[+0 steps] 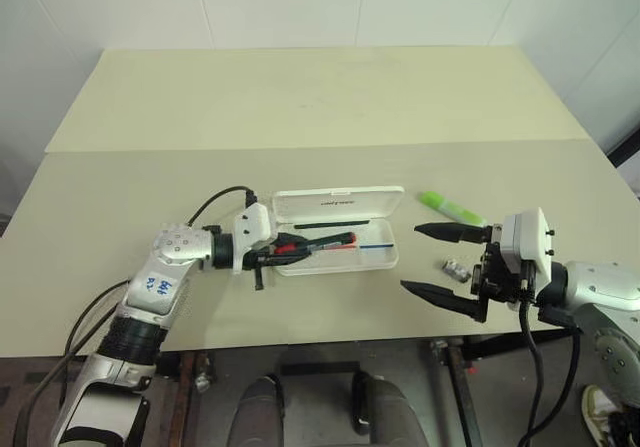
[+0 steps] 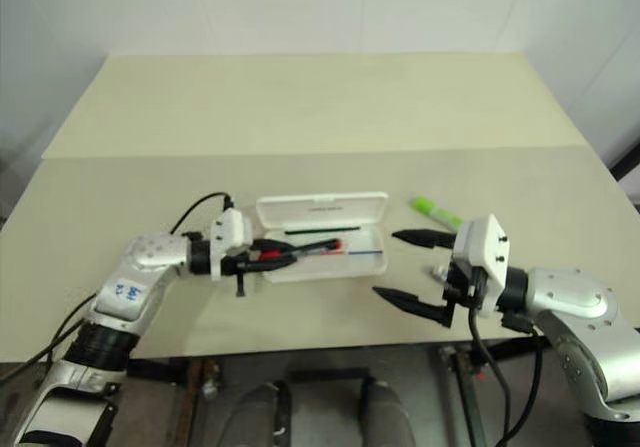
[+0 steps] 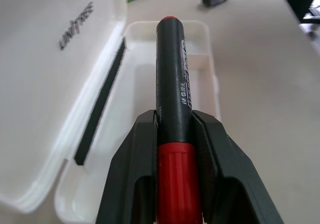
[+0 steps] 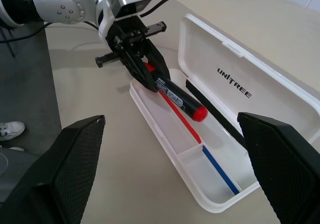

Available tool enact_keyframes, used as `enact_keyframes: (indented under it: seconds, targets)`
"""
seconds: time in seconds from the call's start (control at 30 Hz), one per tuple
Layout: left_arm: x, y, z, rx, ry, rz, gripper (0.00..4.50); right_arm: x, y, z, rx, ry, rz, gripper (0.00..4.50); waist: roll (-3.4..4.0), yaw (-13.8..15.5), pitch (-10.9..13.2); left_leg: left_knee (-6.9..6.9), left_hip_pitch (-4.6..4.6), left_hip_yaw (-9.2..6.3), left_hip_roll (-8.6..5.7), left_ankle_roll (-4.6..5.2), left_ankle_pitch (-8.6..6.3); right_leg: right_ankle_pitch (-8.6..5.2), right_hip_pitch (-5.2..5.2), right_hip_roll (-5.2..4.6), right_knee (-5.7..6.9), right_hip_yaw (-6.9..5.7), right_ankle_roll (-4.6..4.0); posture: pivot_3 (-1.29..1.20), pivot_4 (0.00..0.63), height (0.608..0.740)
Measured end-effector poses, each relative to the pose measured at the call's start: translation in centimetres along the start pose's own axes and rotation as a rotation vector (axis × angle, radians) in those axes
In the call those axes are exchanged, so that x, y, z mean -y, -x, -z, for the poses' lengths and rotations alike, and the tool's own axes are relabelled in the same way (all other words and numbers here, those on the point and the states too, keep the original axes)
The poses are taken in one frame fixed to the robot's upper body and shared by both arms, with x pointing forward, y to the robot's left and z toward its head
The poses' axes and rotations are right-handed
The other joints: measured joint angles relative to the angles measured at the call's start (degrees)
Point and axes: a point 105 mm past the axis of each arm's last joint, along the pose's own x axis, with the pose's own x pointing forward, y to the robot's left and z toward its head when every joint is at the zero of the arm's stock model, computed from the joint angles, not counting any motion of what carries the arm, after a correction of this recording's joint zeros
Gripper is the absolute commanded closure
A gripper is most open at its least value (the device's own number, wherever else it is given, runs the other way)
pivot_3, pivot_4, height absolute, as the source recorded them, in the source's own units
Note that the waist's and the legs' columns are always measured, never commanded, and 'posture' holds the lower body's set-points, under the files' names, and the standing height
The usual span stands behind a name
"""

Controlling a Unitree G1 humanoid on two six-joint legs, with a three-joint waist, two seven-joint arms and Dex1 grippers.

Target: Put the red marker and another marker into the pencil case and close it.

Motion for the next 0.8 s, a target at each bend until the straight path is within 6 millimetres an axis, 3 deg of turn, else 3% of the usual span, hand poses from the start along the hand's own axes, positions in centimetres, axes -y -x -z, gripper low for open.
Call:
enact_keyframes:
  seconds: [0.3,0.8]
  targets:
    - [-1.8,-1.8,-0.9,-0.029,-0.069,-0.054,3.86,0.1,-0.3,-0.3,0.019,0.0,0.013,0.0,-0.01,0.0,0.0,0.05,-0.02,0.0,0.0,0.06,0.02,0.02,0.03,0.01,-0.03,0.0,-0.14,0.0,0.15,0.74]
    - [-1.7,-2.0,-0.7,-0.073,-0.131,-0.038,3.86,0.2,-0.4,-0.3,0.031,-0.003,0.028,0.0,-0.01,0.0,0.0,0.03,-0.02,0.0,0.0,0.28,0.15,0.02,0.01,0.01,-0.03,0.01,-0.14,0.0,0.15,0.74]
